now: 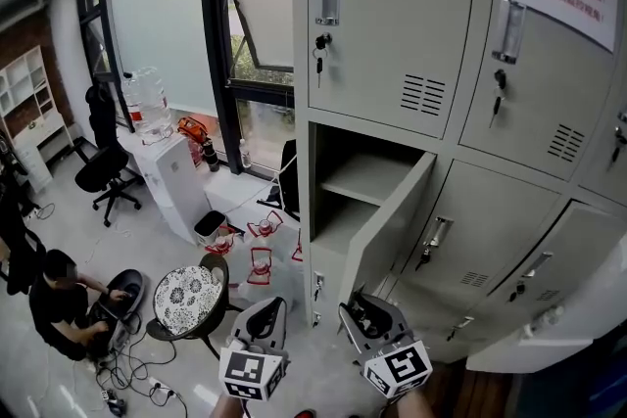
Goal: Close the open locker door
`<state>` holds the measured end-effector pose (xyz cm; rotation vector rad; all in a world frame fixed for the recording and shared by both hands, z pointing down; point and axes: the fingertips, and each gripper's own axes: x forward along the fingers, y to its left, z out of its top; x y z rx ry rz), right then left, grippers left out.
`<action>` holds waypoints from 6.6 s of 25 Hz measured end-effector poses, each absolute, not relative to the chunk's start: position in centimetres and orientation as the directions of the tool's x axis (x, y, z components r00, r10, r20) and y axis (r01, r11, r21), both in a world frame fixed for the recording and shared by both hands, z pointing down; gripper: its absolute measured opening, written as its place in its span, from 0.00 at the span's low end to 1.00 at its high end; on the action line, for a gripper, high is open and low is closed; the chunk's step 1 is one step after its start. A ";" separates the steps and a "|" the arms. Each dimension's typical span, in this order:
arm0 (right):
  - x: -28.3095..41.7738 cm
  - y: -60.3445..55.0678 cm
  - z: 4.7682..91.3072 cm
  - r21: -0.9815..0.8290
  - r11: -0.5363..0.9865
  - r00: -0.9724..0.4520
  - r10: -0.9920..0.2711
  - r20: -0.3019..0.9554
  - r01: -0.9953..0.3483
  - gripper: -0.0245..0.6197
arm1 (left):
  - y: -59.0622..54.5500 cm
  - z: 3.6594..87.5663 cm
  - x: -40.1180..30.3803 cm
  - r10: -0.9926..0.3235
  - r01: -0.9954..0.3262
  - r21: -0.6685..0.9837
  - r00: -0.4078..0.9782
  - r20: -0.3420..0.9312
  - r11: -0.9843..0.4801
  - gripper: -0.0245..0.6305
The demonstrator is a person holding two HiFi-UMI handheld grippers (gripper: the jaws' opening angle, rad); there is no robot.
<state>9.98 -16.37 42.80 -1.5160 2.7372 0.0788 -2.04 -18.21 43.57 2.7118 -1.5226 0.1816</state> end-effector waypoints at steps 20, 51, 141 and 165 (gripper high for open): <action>5.5 -23.2 42.7 0.045 0.455 -0.457 -0.889 -0.027 -0.889 0.22 | -26.1 44.8 -4.7 -0.819 -0.823 -0.023 0.561 0.118 -0.567 0.07; 3.9 -35.2 42.8 0.015 0.354 -0.354 -0.935 -0.011 -0.935 0.18 | -35.1 45.6 -5.6 -0.809 -0.814 -0.004 0.576 0.116 -0.580 0.07; 7.5 -39.1 42.7 0.000 0.266 -0.266 -0.964 0.017 -0.964 0.37 | -33.5 43.6 -3.1 -0.808 -0.811 -0.001 0.583 0.084 -0.585 0.07; 11.5 -20.8 40.0 0.076 0.146 -0.146 -0.989 0.005 -0.986 0.24 | -22.1 41.2 -0.1 -0.700 -0.700 -0.030 0.712 0.052 -0.714 0.07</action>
